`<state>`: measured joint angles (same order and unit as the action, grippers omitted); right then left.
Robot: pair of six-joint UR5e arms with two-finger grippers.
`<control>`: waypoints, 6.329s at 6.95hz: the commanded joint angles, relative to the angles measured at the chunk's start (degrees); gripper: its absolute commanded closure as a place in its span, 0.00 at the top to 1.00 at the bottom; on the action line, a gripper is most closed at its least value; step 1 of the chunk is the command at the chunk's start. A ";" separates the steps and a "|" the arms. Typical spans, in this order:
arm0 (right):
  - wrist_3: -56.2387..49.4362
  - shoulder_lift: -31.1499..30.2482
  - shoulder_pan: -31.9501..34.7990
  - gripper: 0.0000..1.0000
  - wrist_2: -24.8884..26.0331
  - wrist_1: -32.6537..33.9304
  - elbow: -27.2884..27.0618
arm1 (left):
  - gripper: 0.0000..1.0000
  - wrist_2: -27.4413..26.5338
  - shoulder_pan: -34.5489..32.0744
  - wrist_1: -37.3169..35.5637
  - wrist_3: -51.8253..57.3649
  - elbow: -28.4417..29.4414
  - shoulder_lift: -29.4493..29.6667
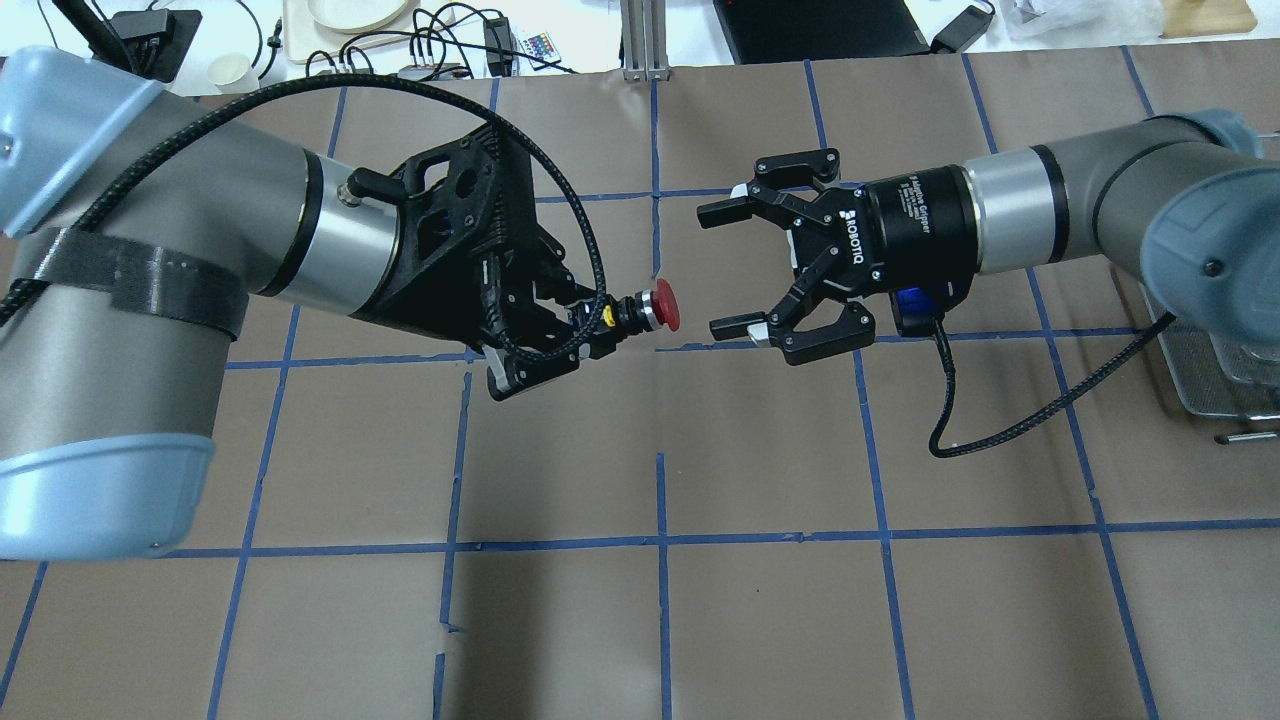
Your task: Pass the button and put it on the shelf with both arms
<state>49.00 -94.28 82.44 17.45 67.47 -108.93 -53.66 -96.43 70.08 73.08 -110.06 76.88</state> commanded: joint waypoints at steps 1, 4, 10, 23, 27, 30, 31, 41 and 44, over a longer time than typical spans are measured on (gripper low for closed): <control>0.21 -0.11 1.49 1.00 2.65 -0.32 0.55 | 0.16 0.05 -0.17 -0.29 -1.87 -0.24 0.02; 0.57 -1.43 1.58 1.00 3.64 -1.11 -0.05 | 0.16 -0.04 -0.25 -0.29 -1.71 -0.33 -0.07; 0.30 -0.90 4.22 1.00 2.85 -0.58 -0.14 | 0.17 -0.04 -0.25 -0.38 -1.71 -0.41 -0.16; 0.39 -1.17 3.51 0.08 2.59 -1.02 0.38 | 0.95 -0.13 -0.25 -1.96 -2.24 -0.50 -0.60; 0.48 -0.99 2.81 0.05 3.29 -0.93 0.73 | 1.00 -0.74 -0.17 -1.70 -3.12 -0.50 -0.77; -0.92 -0.99 -3.58 0.04 14.92 -0.32 5.81 | 1.00 -12.93 1.24 0.23 -11.44 0.11 -1.13; -3.19 -0.90 -4.04 0.04 20.55 -0.23 8.88 | 1.00 -15.13 3.76 0.84 -15.47 -0.15 -0.95; -91.93 1.10 -20.88 0.04 81.43 25.40 16.21 | 1.00 -35.28 10.14 24.99 -66.78 31.33 23.77; -96.99 9.36 -27.68 0.05 81.17 36.76 16.64 | 1.00 -35.19 12.04 22.31 -67.62 19.74 12.69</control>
<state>-46.94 -87.72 57.00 98.84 100.72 -92.60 -88.81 -85.24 93.96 6.29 -86.06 92.75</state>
